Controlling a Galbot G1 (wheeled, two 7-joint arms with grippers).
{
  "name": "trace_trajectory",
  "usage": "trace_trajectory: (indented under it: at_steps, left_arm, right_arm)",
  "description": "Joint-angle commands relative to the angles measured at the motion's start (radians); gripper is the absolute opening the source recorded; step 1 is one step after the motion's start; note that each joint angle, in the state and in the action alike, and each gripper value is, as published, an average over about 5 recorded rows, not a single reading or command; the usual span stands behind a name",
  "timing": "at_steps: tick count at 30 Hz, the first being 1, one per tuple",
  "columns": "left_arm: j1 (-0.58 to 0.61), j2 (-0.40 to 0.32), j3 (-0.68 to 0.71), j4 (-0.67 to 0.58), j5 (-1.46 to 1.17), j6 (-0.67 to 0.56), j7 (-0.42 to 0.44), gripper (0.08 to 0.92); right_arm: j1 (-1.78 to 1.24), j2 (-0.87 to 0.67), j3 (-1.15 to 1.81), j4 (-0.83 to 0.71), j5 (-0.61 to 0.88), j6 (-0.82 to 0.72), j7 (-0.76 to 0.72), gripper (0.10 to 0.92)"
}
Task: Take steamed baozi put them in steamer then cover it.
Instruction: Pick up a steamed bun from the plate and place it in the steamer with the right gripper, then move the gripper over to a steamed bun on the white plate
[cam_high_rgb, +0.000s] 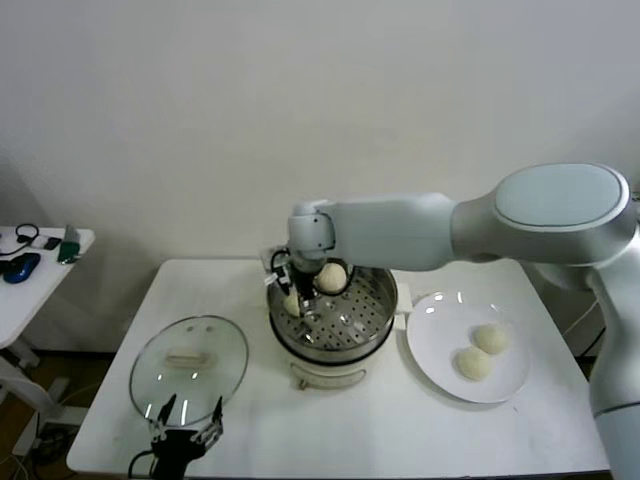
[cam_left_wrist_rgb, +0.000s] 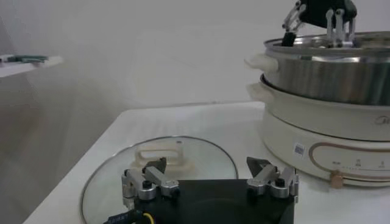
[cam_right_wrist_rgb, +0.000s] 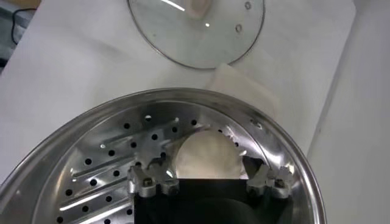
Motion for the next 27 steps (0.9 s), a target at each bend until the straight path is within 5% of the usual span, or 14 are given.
trace_trajectory:
  at_steps: [1, 6, 13, 20, 27]
  left_arm:
    - [0.001, -0.004, 0.011, -0.016, 0.011, 0.007, 0.004, 0.823]
    - [-0.002, -0.004, 0.026, -0.018, 0.019, 0.008, 0.006, 0.823]
    - [-0.018, -0.003, 0.034, -0.024, 0.022, 0.015, 0.012, 0.823]
    - [-0.029, -0.009, 0.033, -0.018, 0.031, 0.014, 0.017, 0.823]
    - [-0.021, -0.018, 0.028, -0.017, 0.041, 0.015, 0.019, 0.823]
  right_arm:
    - [0.188, -0.145, -0.054, 0.080, 0.020, 0.094, -0.115, 0.822]
    - [0.368, -0.406, -0.156, 0.220, 0.037, 0.152, -0.216, 0.823]
    - [0.415, -0.722, -0.341, 0.365, -0.149, 0.170, -0.203, 0.823]
    - [0.111, -0.900, -0.209, 0.336, -0.375, 0.147, -0.161, 0.823]
    - [-0.279, -0.922, 0.103, 0.241, -0.490, 0.126, -0.141, 0.823]
